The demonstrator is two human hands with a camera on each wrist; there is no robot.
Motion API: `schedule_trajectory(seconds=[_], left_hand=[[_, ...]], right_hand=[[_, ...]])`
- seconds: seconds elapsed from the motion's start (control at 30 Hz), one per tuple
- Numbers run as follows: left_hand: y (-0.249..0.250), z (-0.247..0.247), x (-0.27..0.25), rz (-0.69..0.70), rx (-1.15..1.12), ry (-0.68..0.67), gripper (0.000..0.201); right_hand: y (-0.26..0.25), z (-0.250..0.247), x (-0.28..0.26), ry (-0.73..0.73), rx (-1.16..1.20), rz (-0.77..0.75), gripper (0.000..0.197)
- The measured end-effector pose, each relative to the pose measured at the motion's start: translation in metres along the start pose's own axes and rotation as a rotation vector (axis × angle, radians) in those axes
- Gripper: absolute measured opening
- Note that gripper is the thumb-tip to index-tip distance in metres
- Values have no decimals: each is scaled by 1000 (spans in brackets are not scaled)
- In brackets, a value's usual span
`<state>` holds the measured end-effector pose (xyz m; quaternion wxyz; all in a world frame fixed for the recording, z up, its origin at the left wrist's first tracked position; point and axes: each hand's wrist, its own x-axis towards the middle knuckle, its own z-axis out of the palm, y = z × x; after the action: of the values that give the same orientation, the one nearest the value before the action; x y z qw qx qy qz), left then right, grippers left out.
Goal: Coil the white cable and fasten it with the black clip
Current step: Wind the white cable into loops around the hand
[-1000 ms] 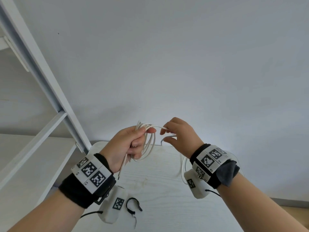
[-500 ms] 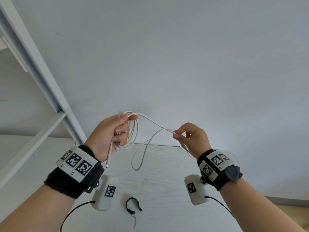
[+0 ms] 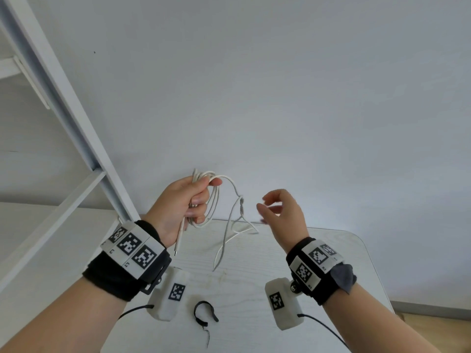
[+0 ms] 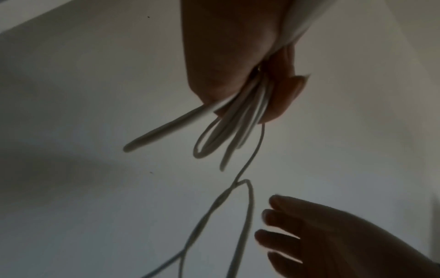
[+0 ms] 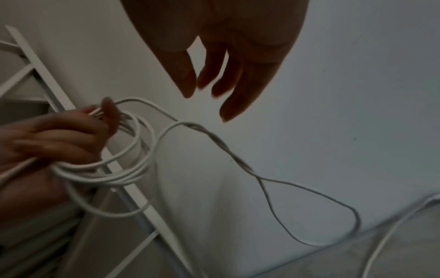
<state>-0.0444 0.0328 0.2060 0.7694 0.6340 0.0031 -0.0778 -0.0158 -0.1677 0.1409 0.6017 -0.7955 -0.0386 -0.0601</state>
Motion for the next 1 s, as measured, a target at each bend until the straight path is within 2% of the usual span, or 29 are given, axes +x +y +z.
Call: schedule_trajectory(seconds=[0.03, 0.1, 0.17, 0.23, 0.33, 0.53, 0.63, 0.77, 0.87, 1.0], left_hand=[[0, 3, 1, 6, 11, -9, 26], [-1, 10, 2, 15, 45, -31, 26], [-2, 14, 3, 25, 68, -48, 27], [0, 11, 5, 50, 45, -42, 26], [8, -8, 9, 105, -42, 22, 25], [22, -37, 13, 195, -242, 138, 22], [43, -57, 12, 238, -462, 134, 19], [68, -84, 8, 352, -513, 139, 12], [77, -104, 10, 401, -644, 77, 14], [78, -131, 12, 495, -832, -135, 9]], right_hand=[[-6, 5, -4, -99, 35, 65, 4], [-13, 15, -10, -325, 79, 174, 27], [-17, 23, -11, -400, 119, 187, 28], [-15, 23, -5, -313, 145, 157, 21], [1, 5, 11, -127, 138, 204, 23], [50, -33, 39, 12, 83, 431, 31], [86, -54, 46, 121, 96, 588, 27], [129, -84, 44, 263, 85, 713, 32], [148, -98, 44, 307, 76, 798, 35], [157, -110, 41, 355, 35, 839, 33]])
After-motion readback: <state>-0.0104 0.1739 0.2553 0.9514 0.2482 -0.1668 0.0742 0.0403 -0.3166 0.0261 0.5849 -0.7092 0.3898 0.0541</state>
